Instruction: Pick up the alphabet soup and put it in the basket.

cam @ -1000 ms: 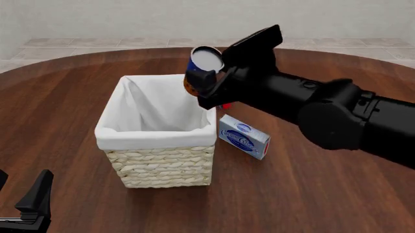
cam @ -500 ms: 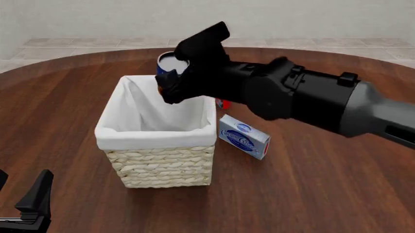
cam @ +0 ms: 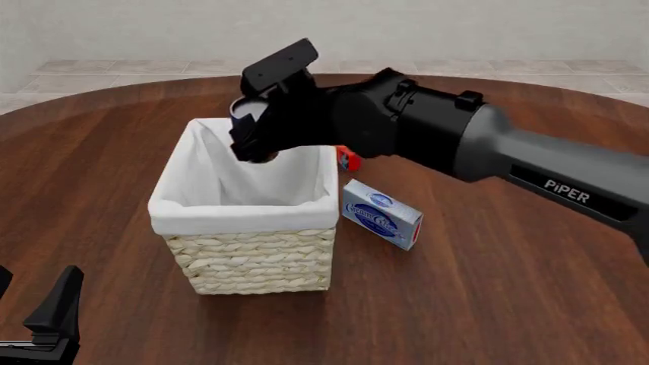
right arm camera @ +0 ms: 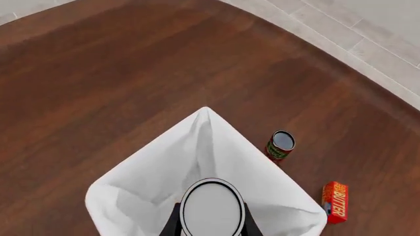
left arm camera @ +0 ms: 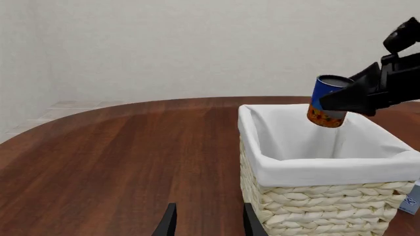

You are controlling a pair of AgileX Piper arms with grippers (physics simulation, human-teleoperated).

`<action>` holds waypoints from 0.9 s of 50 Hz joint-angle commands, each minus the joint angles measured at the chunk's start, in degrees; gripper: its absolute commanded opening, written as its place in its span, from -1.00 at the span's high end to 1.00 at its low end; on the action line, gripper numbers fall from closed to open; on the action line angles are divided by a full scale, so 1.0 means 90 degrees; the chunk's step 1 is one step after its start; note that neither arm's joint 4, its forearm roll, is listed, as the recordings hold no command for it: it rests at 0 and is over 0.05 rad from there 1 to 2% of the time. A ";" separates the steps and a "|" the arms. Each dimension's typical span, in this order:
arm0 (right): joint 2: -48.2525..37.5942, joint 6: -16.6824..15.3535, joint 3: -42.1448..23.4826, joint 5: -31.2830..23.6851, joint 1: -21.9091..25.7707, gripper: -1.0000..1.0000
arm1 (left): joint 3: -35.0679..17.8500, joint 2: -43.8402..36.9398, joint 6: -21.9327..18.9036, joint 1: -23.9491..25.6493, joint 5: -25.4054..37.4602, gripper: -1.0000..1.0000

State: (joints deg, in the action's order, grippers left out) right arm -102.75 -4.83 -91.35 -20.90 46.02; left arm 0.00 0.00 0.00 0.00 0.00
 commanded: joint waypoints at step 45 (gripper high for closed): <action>-0.1508 -0.0593 -0.1270 -0.1561 -0.0083 1.00 | 0.0000 0.0000 0.0000 0.0000 0.0000 -1.00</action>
State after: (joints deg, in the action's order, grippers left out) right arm -115.28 -10.76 -101.96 -34.11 45.22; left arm 0.00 0.00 0.00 0.00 0.00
